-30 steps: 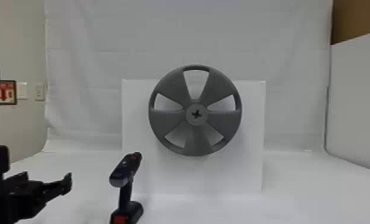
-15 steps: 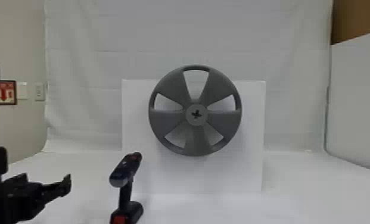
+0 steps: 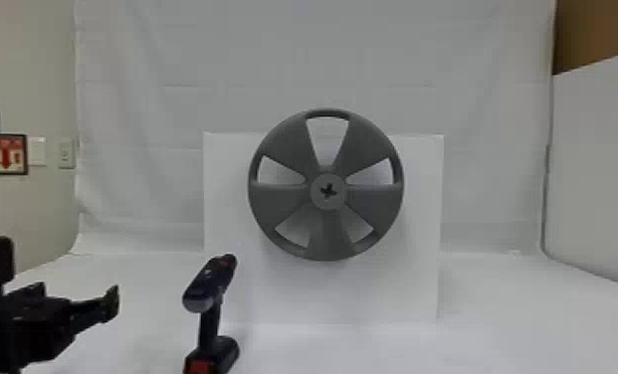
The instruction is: Grasp the drill and bring into the middle of wheel
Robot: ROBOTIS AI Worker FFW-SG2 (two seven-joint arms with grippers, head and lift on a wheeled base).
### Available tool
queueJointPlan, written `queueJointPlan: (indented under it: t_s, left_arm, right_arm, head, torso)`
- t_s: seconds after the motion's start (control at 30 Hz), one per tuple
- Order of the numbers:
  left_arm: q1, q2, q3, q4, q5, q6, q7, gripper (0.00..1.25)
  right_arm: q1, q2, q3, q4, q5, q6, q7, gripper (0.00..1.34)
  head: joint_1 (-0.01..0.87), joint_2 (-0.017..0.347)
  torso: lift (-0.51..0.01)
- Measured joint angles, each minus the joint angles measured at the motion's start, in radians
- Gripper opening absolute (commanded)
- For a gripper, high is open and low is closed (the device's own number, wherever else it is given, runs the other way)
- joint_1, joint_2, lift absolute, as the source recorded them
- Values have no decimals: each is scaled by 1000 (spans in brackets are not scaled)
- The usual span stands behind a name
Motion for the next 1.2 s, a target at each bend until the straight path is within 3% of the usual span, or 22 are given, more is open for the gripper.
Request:
queueJointPlan:
  t_s: [0.27, 1.2]
  left_arm:
    - [5, 0, -8, 0, -8, 11, 0, 1149]
    - [20, 0, -8, -11, -31, 36, 0, 1149]
  right_arm:
    - [5, 14, -5, 0, 8, 2, 0, 1258]
    - [-21, 8, 9, 9, -4, -7, 0, 1258]
  head:
    - [54, 31]
    - [54, 31]
  torso:
    - [-403]
    - [-403]
